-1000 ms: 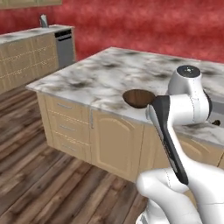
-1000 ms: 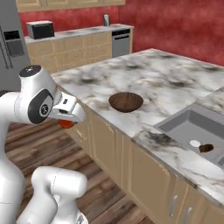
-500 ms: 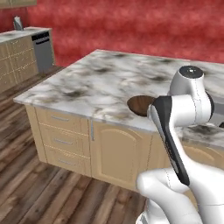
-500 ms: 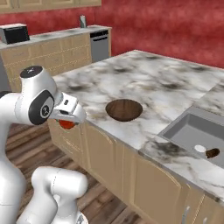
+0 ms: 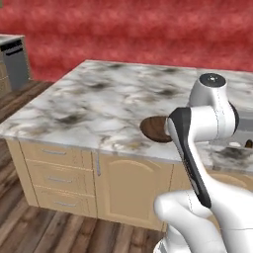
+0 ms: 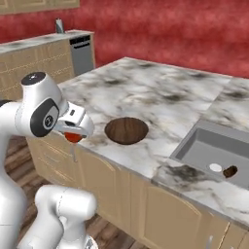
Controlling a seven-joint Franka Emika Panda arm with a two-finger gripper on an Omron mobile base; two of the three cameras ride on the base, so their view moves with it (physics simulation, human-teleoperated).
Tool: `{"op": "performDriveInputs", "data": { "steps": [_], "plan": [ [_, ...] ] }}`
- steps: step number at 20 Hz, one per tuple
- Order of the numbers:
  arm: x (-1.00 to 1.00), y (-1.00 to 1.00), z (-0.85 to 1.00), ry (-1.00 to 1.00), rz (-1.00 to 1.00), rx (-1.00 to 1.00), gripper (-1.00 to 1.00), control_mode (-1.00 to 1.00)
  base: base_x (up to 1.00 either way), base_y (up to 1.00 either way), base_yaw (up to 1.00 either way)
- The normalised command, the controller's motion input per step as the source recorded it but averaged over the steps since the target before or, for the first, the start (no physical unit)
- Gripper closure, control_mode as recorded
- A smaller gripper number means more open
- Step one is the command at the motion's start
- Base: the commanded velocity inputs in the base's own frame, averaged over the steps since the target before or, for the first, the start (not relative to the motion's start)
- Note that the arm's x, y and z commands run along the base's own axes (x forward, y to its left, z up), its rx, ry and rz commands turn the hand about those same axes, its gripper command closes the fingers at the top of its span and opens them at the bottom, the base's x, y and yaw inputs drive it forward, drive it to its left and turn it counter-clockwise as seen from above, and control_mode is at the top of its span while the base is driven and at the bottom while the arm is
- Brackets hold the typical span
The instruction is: Pick the tomatos from the cabinet and place them in one bowl. Pick the sweet potato from the sink and place it in the other bowl.
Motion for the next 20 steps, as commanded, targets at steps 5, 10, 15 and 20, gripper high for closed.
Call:
{"op": "performDriveInputs", "data": {
  "steps": [5,10,15,20],
  "plan": [
    [0.0,0.0,0.0,0.0,0.0,0.0,1.0,1.0,0.46,0.1,-0.36],
    [0.0,0.0,0.0,0.0,0.0,0.0,1.0,1.0,0.47,0.52,-0.26],
    [0.0,0.0,0.0,0.0,0.0,0.0,1.0,1.0,0.53,0.36,-0.27],
    [0.0,0.0,0.0,0.0,0.0,0.0,1.0,1.0,0.63,0.05,-0.19]
  ]
}}
